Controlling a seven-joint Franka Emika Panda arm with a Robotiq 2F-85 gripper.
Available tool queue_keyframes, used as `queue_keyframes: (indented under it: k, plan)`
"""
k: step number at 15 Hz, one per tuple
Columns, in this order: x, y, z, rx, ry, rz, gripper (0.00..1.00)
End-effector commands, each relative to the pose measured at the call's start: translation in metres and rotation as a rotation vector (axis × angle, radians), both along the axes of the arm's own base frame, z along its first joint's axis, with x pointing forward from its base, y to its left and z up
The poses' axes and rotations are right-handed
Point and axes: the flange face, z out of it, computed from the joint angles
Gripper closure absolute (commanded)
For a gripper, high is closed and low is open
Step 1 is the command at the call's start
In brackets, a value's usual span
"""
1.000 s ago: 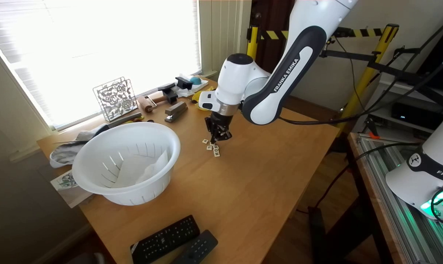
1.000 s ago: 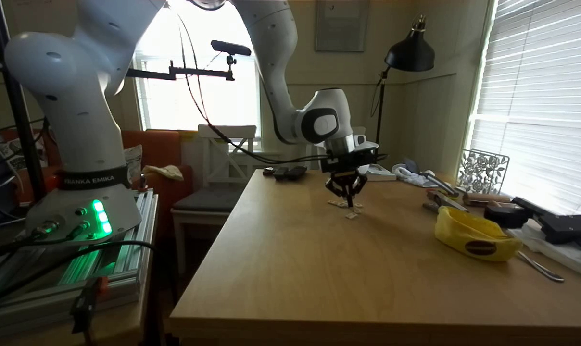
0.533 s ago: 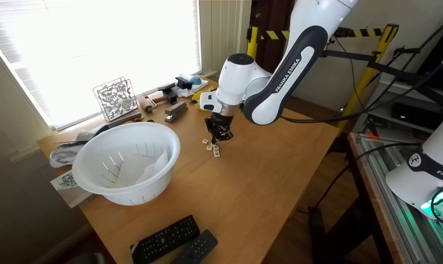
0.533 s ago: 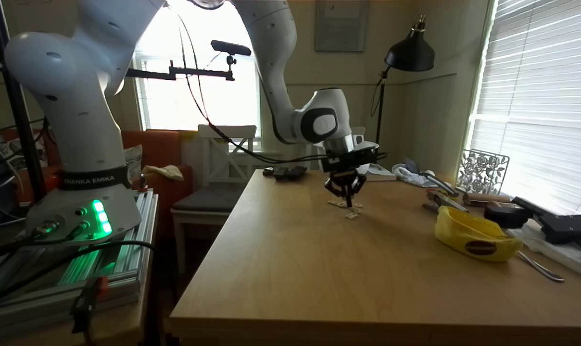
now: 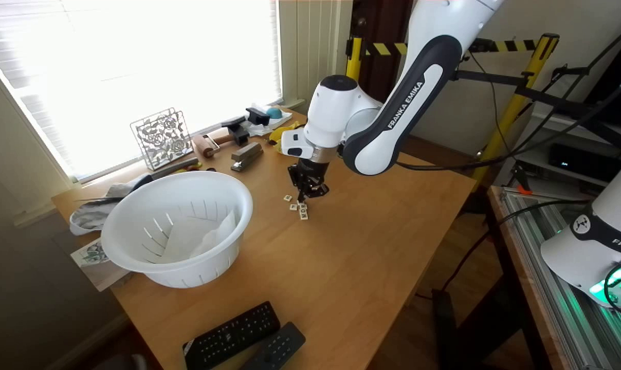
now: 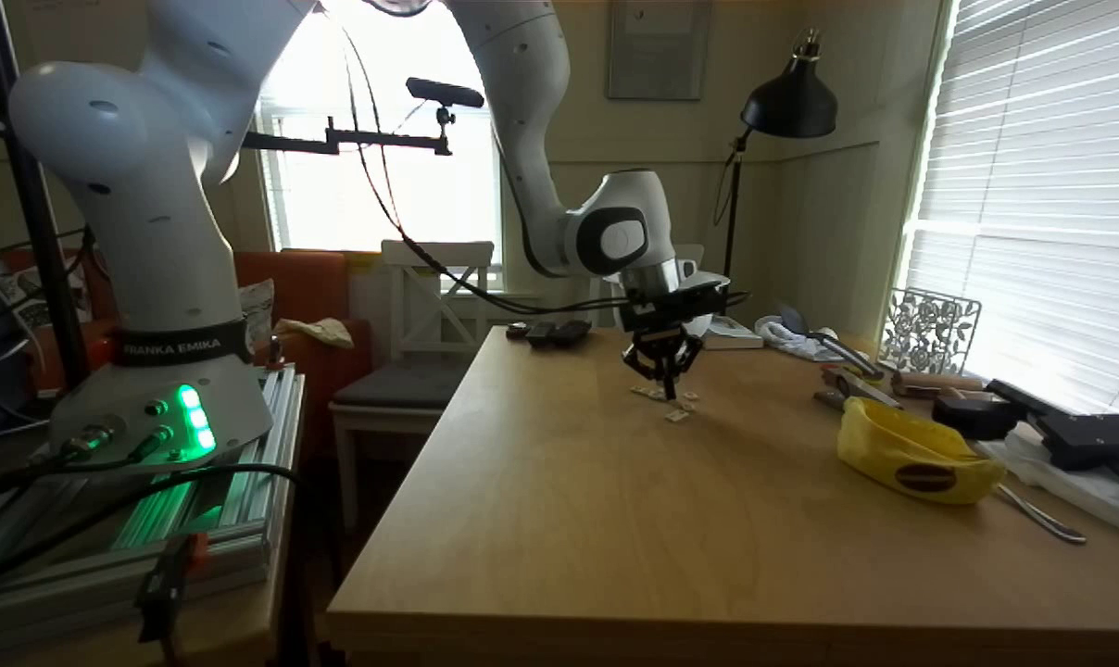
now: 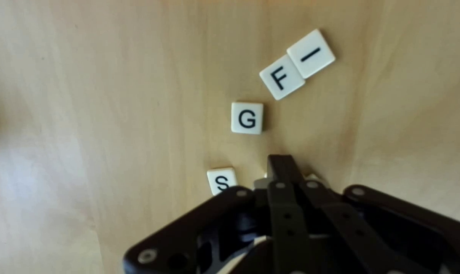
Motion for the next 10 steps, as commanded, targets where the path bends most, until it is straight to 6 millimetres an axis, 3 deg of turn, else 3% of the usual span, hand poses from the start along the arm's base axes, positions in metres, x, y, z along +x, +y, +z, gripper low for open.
queue_keyframes:
  k: [1, 10]
  plan:
    - [-0.0161, 0.0007, -0.0195, -0.013, 0.040, 0.031, 1.00]
    - [-0.0178, -0.0038, -0.0132, -0.027, 0.030, 0.011, 1.00]
